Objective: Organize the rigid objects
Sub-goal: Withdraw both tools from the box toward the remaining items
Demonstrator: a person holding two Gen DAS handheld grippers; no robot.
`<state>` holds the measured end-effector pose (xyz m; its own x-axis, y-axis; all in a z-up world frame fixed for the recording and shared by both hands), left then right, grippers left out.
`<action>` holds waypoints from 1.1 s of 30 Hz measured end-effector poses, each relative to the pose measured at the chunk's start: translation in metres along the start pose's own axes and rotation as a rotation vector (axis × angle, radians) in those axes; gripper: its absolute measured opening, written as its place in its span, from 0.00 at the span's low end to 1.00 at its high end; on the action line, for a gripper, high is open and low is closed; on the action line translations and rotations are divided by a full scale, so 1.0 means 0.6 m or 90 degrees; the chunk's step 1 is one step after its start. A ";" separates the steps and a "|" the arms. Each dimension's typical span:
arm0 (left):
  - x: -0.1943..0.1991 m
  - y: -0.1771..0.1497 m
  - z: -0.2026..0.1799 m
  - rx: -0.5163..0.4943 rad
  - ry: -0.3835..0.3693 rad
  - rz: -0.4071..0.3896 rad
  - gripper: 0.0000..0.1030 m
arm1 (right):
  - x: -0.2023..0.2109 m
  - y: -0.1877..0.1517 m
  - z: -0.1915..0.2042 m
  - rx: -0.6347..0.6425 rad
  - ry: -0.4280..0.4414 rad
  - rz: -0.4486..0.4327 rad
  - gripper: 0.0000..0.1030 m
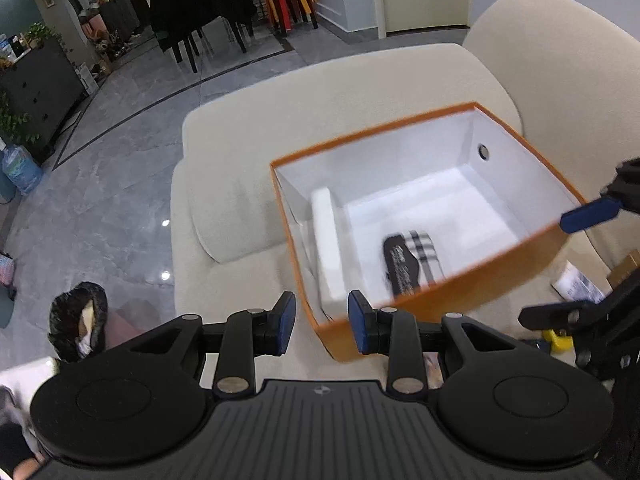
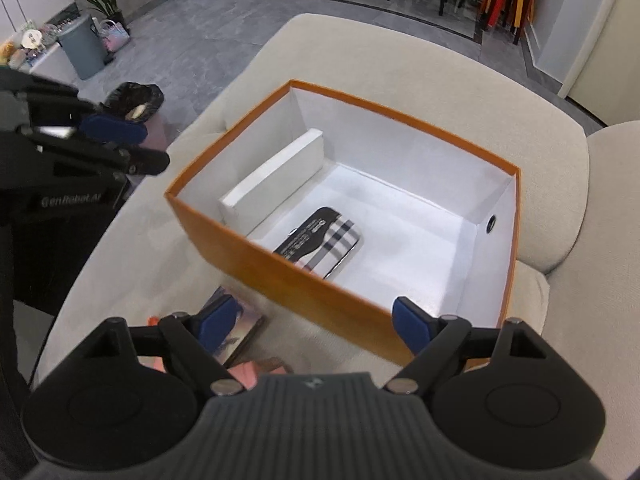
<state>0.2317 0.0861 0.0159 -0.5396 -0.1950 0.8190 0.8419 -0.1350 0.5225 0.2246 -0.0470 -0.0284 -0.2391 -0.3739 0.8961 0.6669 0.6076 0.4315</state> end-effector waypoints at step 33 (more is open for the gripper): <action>-0.003 -0.291 -0.050 0.163 -0.110 0.001 0.60 | 0.010 -0.285 -0.098 -0.128 -0.068 0.001 0.83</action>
Point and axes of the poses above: each gripper's, at about its wrist camera, not at the fingertips, and x roughly against the way its jaws point, z to its left, y to its top, the point moved 5 cm from there along -x, roughly the way its jaws point, and after that the axes turned 5 degrees about y, right-handed, at the moved point
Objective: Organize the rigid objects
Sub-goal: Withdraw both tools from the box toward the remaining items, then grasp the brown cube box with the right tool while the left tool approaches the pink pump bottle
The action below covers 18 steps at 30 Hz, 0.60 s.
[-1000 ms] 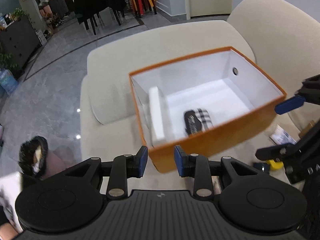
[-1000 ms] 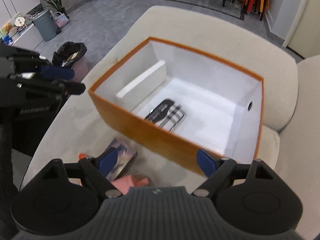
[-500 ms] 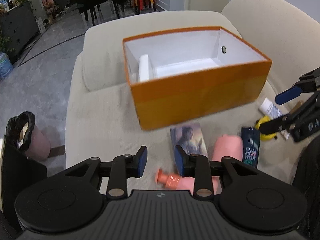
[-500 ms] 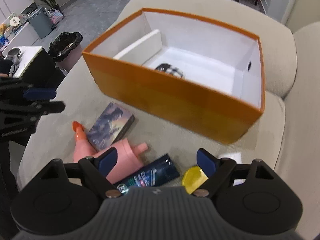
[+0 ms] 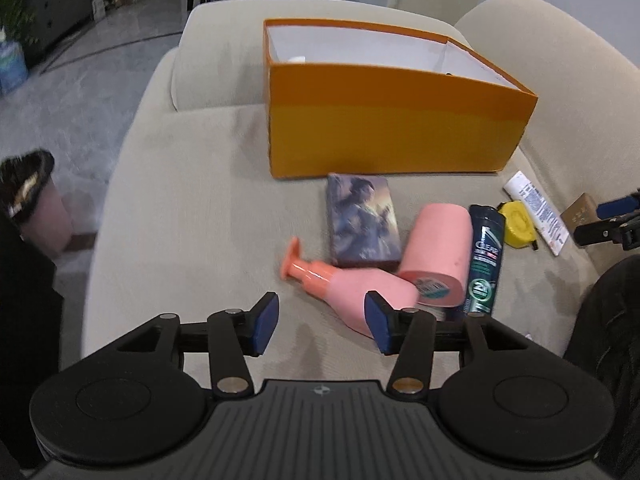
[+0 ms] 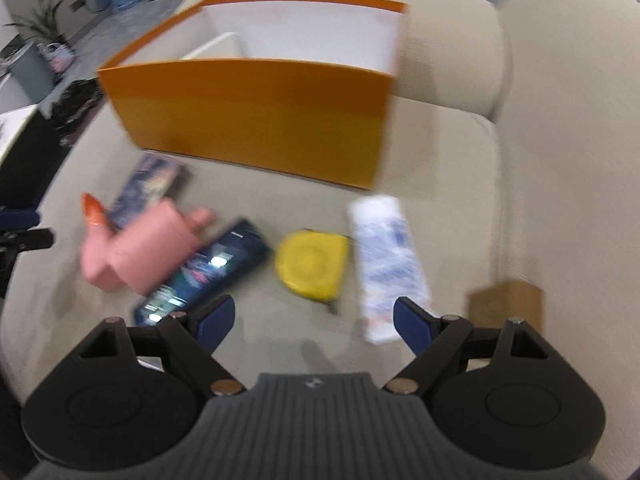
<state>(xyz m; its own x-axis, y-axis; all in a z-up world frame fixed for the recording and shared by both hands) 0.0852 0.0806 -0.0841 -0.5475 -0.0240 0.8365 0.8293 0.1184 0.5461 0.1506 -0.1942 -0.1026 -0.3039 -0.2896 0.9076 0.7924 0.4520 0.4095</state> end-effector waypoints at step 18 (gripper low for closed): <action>-0.045 -0.023 -0.043 0.026 -0.021 0.016 0.65 | -0.009 -0.029 -0.173 -0.090 -0.132 0.029 0.84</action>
Point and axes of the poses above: each gripper's, at about its wrist camera, not at the fingertips, and x roughly against the way its jaws point, z to its left, y to its top, the point moved 5 cm from there along -x, roughly the way its jaws point, and after that the axes turned 5 degrees about y, right-handed, at the moved point
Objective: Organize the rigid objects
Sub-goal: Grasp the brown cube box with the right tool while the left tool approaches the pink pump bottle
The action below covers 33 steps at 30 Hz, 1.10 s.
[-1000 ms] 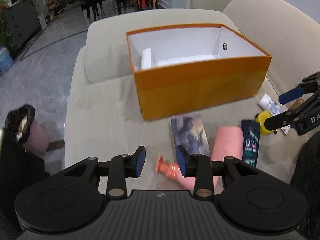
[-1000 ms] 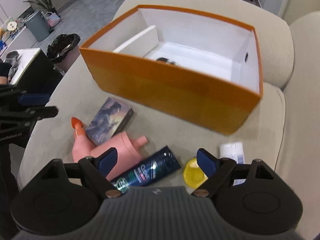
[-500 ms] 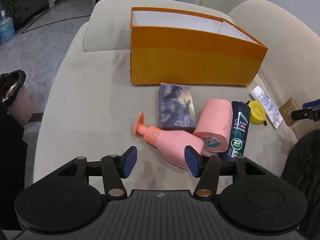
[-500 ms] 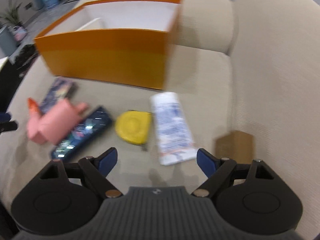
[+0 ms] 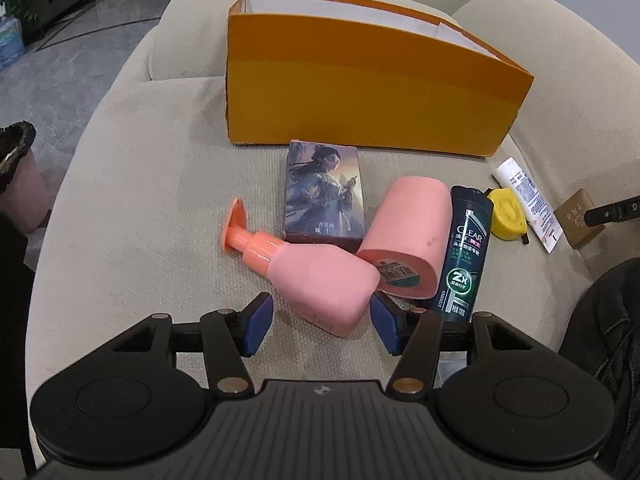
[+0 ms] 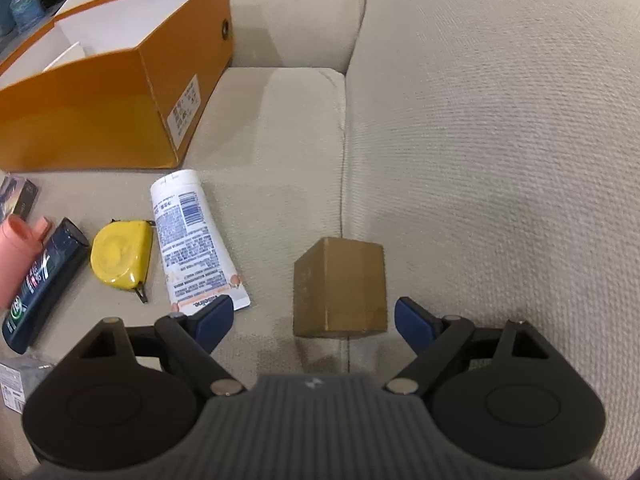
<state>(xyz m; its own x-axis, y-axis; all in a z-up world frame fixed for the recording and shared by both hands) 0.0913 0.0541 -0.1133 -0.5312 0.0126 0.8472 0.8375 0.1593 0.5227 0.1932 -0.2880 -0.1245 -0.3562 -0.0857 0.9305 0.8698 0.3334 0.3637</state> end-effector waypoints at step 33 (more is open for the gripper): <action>-0.033 0.000 -0.009 0.002 -0.006 0.033 0.67 | -0.126 -0.025 0.064 0.809 -0.062 0.264 0.70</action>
Point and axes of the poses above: each gripper's, at about its wrist camera, not at the fingertips, and x roughly against the way its jaws point, z to its left, y to its top, the point moved 5 cm from there along -x, roughly the way its jaws point, and after that the axes turned 5 degrees about y, right-handed, at the moved point
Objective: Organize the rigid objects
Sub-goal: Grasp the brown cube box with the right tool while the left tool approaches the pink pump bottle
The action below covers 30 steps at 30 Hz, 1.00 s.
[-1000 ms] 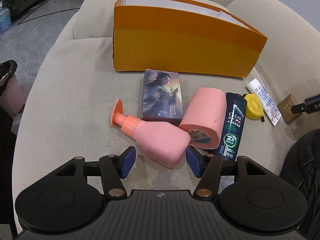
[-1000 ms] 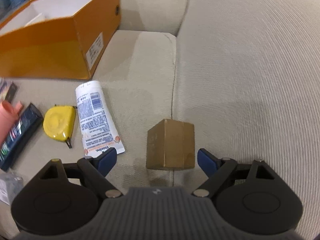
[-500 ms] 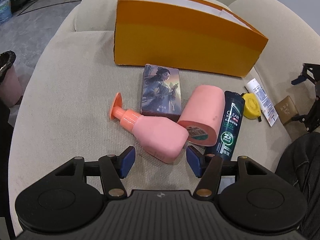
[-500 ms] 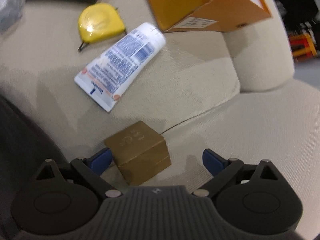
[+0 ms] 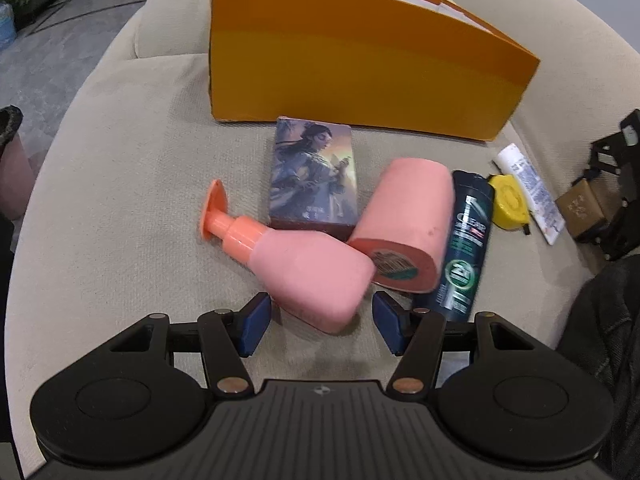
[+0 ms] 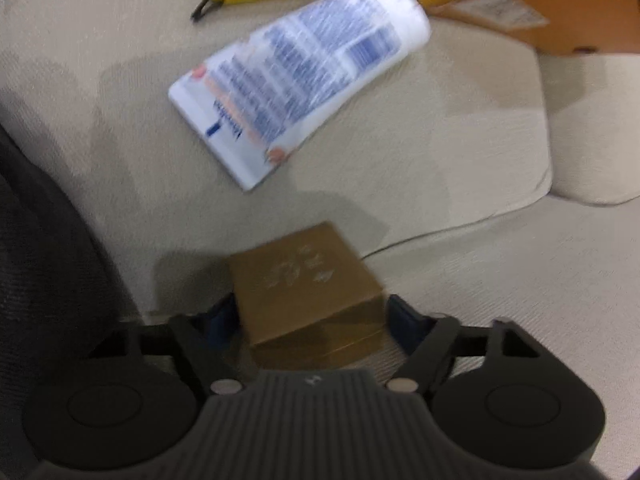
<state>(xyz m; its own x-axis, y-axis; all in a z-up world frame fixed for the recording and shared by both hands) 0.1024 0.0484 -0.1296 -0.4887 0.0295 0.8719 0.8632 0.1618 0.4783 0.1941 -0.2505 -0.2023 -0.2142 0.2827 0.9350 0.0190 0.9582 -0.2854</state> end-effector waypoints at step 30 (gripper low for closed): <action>0.004 -0.003 0.018 0.086 0.095 -0.082 0.70 | 0.051 0.038 -0.103 -0.183 -0.005 -0.070 0.59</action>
<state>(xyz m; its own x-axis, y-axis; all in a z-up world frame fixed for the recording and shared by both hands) 0.0982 0.0588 -0.1295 -0.5603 -0.1443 0.8156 0.7656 0.2854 0.5765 0.2485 -0.2171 -0.1673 -0.2385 0.1769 0.9549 0.2705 0.9564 -0.1096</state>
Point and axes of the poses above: each gripper's, at about its wrist camera, not at the fingertips, and x roughly against the way its jaws point, z to its left, y to its top, the point moved 5 cm from there along -x, roughly the way its jaws point, and after that the axes turned 5 degrees about y, right-handed, at the moved point
